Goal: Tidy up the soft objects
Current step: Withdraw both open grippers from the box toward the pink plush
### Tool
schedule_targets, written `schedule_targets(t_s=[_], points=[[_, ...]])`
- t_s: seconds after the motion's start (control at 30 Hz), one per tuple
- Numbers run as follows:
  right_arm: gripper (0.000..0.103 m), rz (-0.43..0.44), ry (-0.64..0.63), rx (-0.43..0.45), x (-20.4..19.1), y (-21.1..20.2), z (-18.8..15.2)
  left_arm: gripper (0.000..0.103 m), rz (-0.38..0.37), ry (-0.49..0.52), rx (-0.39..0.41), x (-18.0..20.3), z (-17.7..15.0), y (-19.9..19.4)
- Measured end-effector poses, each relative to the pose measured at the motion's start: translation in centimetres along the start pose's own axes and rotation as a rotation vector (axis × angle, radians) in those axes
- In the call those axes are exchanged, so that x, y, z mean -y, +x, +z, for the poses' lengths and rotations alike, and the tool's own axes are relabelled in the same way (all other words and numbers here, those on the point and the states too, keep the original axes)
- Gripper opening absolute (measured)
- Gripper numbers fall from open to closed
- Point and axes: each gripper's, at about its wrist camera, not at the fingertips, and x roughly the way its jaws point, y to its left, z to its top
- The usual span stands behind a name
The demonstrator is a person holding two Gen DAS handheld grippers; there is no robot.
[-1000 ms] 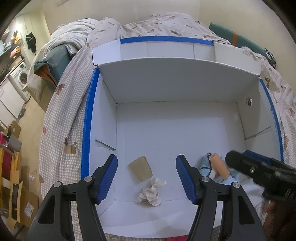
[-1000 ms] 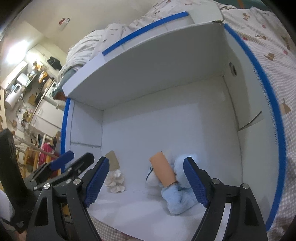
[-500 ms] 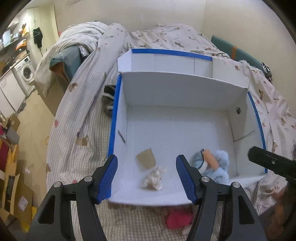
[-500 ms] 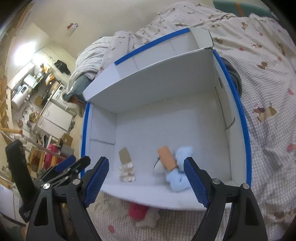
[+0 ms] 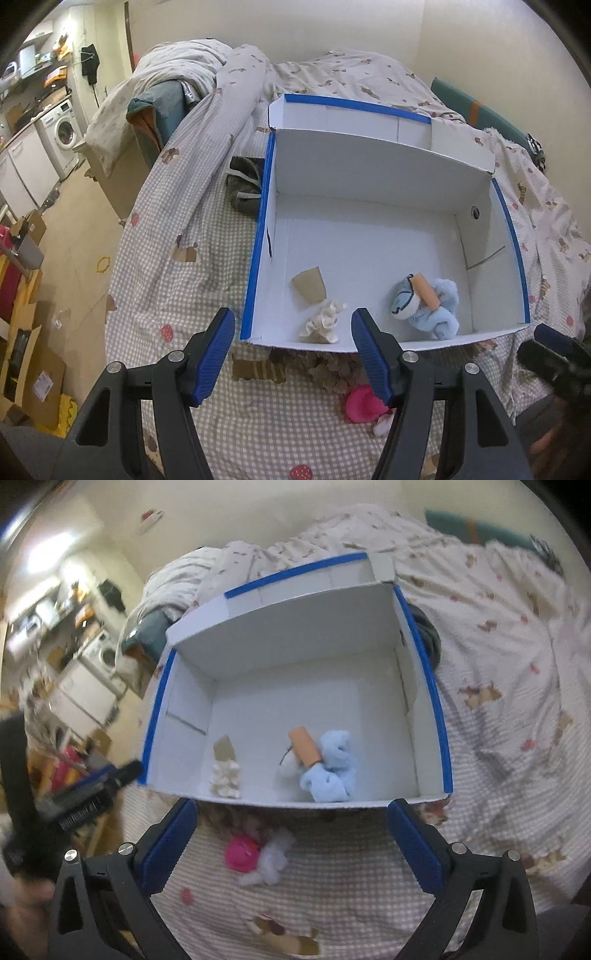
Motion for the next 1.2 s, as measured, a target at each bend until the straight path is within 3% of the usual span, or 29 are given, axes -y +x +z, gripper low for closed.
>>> schedule_targets(t_s=[0.17,0.3,0.43,0.67,0.87,0.97,1.2], points=[[0.103,0.011,0.003,-0.027,0.4,0.4,-1.4,0.063,0.000,0.000,-0.037,-0.1,-0.9,0.0],[0.103,-0.030,0.022,-0.052,1.7,1.7,-2.2,0.063,-0.004,-0.025,-0.094,-0.9,-1.3,0.7],[0.103,0.006,0.113,-0.056,3.0,1.7,-2.4,0.063,0.025,-0.046,-0.112,-1.9,-1.7,1.0],[0.103,0.007,0.048,-0.068,2.4,1.9,-2.9,0.063,0.053,-0.045,-0.151,-2.8,-2.7,2.0],[0.103,0.091,-0.005,-0.164,1.6,3.5,-3.3,0.063,0.071,-0.024,-0.177,-3.2,-3.4,2.9],[0.079,0.068,-0.044,-0.173,0.7,4.1,-3.1,0.063,0.051,-0.072,-0.201,-4.0,-3.7,3.6],[0.079,0.099,-0.010,-0.230,0.4,6.9,-2.2,0.063,0.152,-0.169,-0.288,-7.0,-4.4,5.7]])
